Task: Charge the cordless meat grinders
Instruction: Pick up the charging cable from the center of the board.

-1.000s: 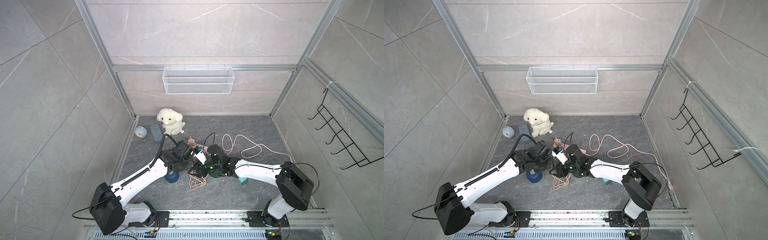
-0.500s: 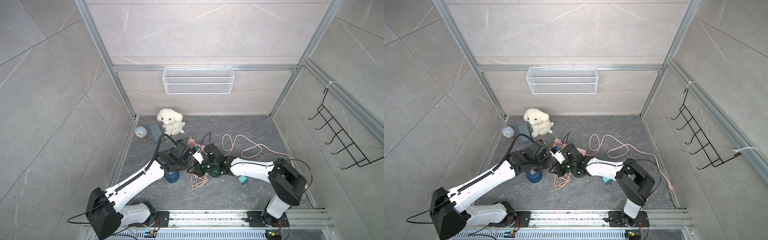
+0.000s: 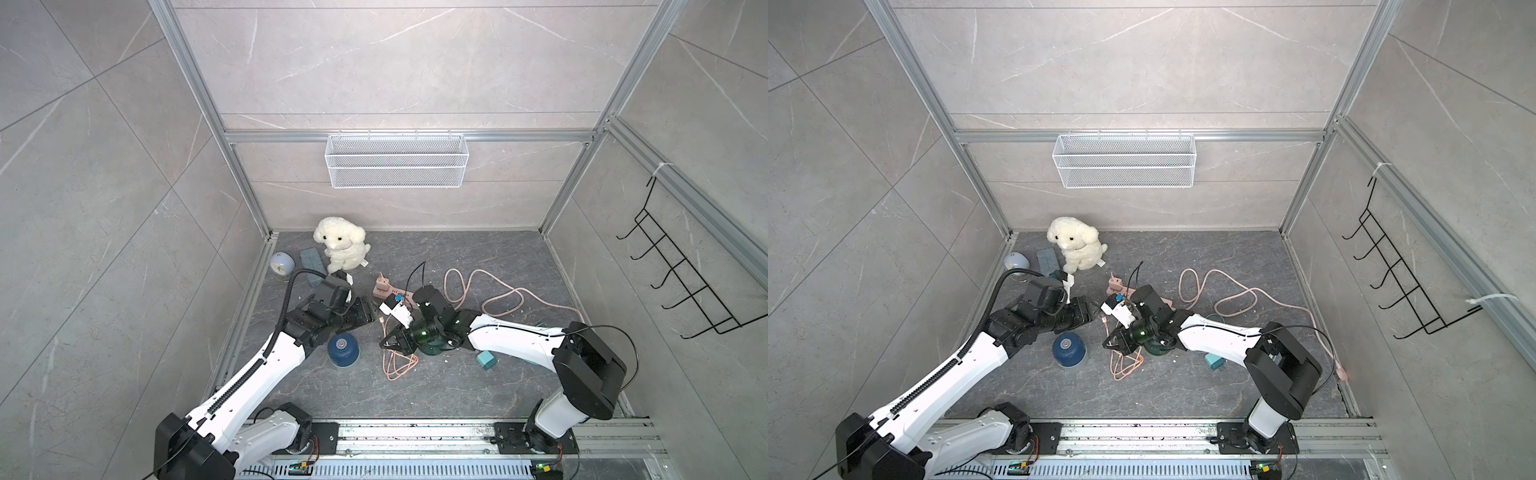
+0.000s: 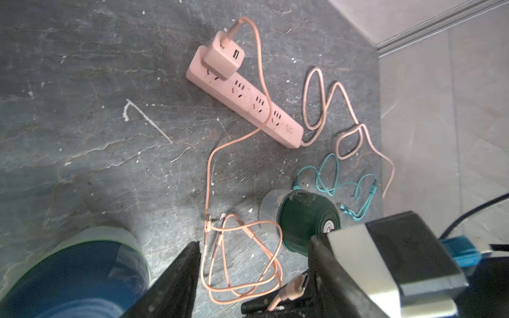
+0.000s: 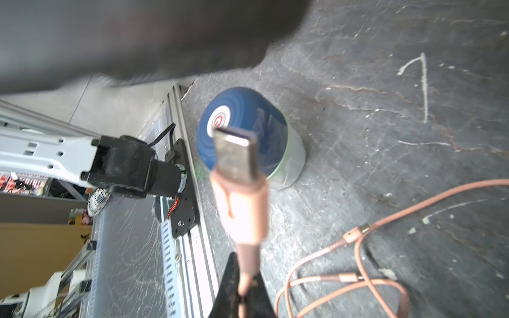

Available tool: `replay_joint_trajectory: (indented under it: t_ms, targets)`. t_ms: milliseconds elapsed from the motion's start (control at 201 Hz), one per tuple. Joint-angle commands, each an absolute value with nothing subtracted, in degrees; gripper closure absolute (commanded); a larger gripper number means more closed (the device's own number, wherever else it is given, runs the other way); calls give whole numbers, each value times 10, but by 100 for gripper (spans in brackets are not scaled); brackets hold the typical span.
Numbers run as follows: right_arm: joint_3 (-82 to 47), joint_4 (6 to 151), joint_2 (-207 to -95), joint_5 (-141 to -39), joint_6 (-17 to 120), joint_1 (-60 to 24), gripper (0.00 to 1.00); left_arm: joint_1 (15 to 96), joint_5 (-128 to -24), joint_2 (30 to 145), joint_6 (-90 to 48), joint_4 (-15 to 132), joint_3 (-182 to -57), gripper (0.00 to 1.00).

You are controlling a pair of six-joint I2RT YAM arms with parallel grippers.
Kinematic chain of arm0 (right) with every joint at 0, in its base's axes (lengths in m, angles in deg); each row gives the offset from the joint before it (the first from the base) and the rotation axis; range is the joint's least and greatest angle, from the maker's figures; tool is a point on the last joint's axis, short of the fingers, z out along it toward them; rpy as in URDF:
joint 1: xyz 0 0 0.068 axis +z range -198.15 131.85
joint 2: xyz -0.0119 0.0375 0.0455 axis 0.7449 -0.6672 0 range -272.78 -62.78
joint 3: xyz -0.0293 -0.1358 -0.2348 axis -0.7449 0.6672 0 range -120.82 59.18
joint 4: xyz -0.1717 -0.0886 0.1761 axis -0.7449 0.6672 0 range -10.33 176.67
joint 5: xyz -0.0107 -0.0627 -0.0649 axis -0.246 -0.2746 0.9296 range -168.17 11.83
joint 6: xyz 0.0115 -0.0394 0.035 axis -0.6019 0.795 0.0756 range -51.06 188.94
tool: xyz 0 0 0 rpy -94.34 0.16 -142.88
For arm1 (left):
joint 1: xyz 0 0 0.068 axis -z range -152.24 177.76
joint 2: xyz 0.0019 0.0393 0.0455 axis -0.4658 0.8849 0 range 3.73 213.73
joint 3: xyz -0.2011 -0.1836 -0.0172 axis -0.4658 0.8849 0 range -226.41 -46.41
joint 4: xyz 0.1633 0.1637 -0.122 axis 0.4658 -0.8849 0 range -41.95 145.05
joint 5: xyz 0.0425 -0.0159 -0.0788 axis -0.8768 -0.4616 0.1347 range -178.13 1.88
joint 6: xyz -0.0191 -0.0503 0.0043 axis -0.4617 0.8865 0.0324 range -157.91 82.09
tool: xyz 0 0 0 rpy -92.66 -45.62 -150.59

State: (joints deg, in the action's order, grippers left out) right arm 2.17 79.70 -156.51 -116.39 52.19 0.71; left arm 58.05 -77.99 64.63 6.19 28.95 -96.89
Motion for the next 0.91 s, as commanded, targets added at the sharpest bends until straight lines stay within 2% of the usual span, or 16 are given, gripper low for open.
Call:
replay_joint_trajectory:
  t_ms: [0, 244, 363, 503, 662, 906]
  targets:
    - [9, 829, -1551, -1198, 541, 0, 100, 567, -668, 642, 27, 407, -943, 35]
    - [-2, 842, -1549, -1225, 541, -9, 100, 561, -563, 631, 17, 481, -907, 37]
    - [-10, 847, -1551, -1233, 542, -11, 100, 561, -545, 627, 19, 494, -894, 43]
    - [-17, 857, -1557, -1234, 543, -11, 100, 561, -538, 632, 20, 503, -890, 55]
    - [-20, 868, -1559, -1235, 547, -11, 100, 557, -546, 633, 17, 487, -894, 78]
    - [-27, 884, -1561, -1235, 554, -11, 100, 550, -550, 636, 12, 468, -900, 95]
